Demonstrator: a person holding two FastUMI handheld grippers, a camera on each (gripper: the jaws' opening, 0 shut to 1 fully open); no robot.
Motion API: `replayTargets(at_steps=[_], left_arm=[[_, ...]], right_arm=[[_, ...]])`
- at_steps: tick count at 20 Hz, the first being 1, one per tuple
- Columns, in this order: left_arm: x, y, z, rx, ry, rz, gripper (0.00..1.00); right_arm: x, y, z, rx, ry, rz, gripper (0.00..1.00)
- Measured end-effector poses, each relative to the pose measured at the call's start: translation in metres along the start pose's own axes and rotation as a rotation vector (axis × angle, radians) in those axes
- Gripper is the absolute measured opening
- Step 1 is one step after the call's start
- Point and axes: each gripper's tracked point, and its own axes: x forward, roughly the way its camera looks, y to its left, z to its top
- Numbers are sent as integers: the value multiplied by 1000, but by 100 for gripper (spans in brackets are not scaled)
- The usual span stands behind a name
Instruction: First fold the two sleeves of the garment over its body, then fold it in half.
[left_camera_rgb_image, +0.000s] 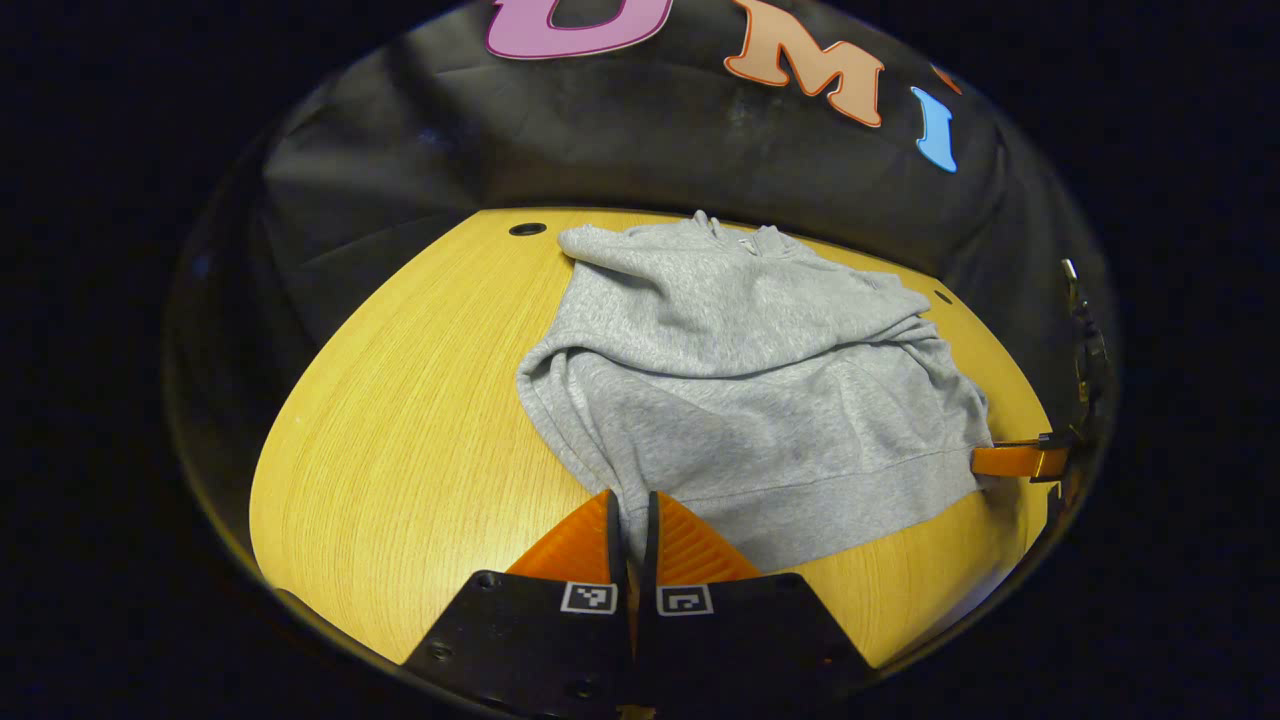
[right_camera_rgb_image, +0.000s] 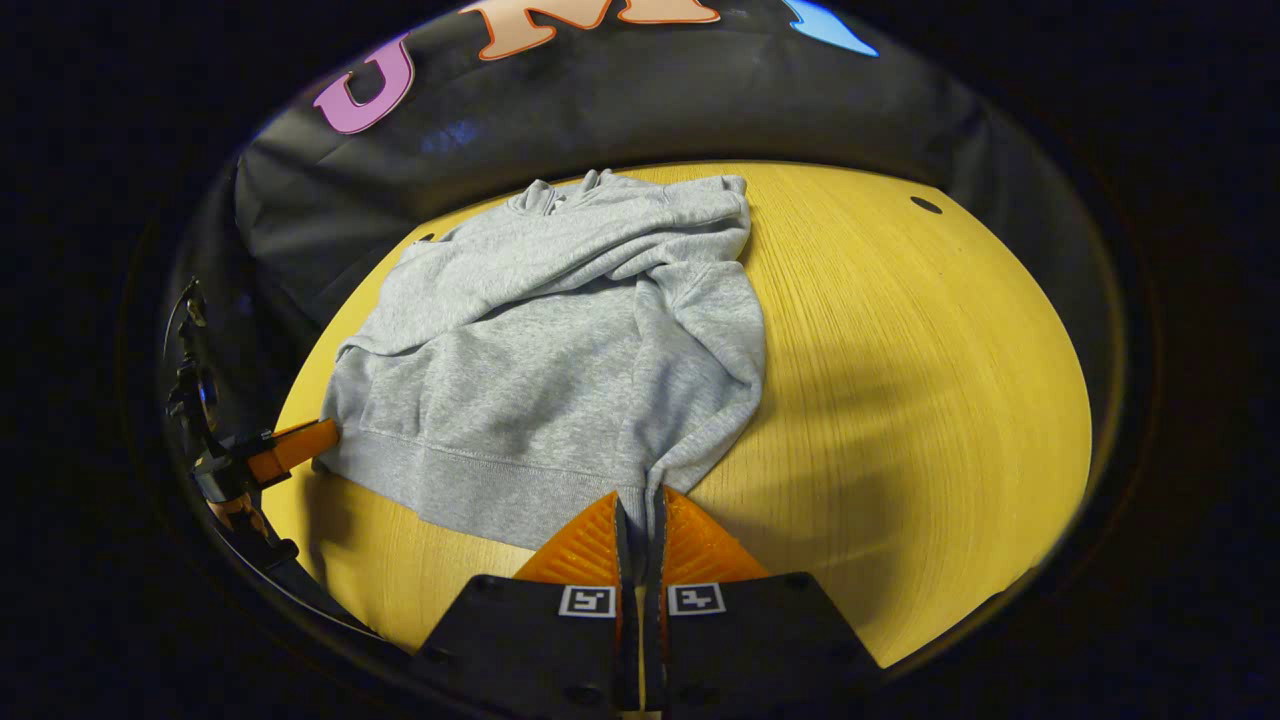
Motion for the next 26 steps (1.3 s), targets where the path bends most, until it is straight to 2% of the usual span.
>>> replayTargets(at_steps=[5, 13, 19, 26], left_arm=[[-7, -2, -5, -49, 44, -15, 0], [-6, -2, -2, -76, 93, -43, 0], [-18, -9, 24, -139, 62, -82, 0], [-30, -22, 76, -150, -11, -122, 0]], right_arm=[[-8, 4, -9, 37, 32, 34, 5], [-11, 3, -5, 5, 62, 56, 5], [-36, 18, 32, 93, -37, 140, 5], [-66, 37, 91, 232, -119, 257, 5]])
